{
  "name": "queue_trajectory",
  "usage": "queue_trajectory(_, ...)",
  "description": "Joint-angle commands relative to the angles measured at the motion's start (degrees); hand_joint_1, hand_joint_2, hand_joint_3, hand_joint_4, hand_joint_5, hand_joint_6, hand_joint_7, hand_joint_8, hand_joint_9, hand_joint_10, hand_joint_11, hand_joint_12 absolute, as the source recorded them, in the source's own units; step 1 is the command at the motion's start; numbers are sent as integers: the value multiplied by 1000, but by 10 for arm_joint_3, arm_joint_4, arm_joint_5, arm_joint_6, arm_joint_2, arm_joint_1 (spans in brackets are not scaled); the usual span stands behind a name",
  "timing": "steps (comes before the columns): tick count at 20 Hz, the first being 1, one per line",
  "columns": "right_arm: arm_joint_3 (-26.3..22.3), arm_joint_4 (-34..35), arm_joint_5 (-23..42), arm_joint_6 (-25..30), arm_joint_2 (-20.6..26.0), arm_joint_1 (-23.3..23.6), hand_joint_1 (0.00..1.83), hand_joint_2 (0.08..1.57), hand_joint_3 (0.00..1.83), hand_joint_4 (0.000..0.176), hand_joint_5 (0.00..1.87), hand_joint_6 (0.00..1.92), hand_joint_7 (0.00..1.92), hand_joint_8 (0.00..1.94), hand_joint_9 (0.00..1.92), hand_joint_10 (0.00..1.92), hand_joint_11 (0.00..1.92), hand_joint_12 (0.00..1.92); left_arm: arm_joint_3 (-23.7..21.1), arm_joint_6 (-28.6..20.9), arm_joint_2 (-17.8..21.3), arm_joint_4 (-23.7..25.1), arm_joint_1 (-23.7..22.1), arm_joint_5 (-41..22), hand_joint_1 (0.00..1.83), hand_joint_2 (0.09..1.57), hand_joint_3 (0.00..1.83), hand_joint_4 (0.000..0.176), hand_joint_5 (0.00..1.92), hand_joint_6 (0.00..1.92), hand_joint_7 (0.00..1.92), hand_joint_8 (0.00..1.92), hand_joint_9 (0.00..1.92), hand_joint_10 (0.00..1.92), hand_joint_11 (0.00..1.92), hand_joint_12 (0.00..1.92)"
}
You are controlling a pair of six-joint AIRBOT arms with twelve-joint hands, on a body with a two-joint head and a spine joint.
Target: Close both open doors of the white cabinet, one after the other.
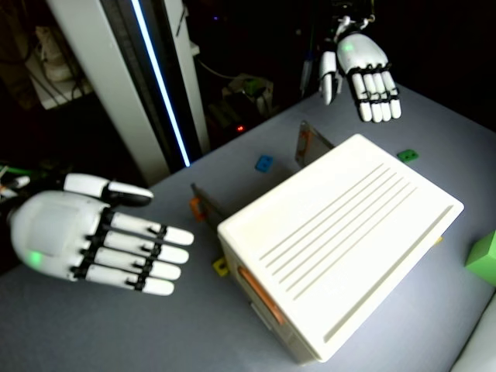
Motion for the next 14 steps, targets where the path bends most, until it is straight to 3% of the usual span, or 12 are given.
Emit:
queue_trajectory(1, 2, 13, 64, 7, -1, 2, 135, 1454, 7, 5, 95, 4, 85, 5, 71, 6, 100, 29, 4, -3, -5, -1, -4, -61, 0, 1449, 27, 0, 0, 0, 0, 0, 8, 0, 0, 210)
queue_trajectory(9, 2, 8, 59, 10, -3, 2, 195, 1433, 0, 2, 104, 0, 105, 0, 88, 0, 125, 8, 6, -22, -16, 47, -18, -16, 0, 1494, 4, 0, 37, 7, 63, 8, 107, 11, 0, 540)
queue_trajectory(14, 2, 8, 57, 10, -4, 2, 127, 1440, 1, 0, 98, 1, 90, 0, 75, 0, 125, 3, 8, -28, -21, 74, -32, 7, 0, 1514, 5, 0, 11, 1, 9, 2, 54, 2, 0, 388)
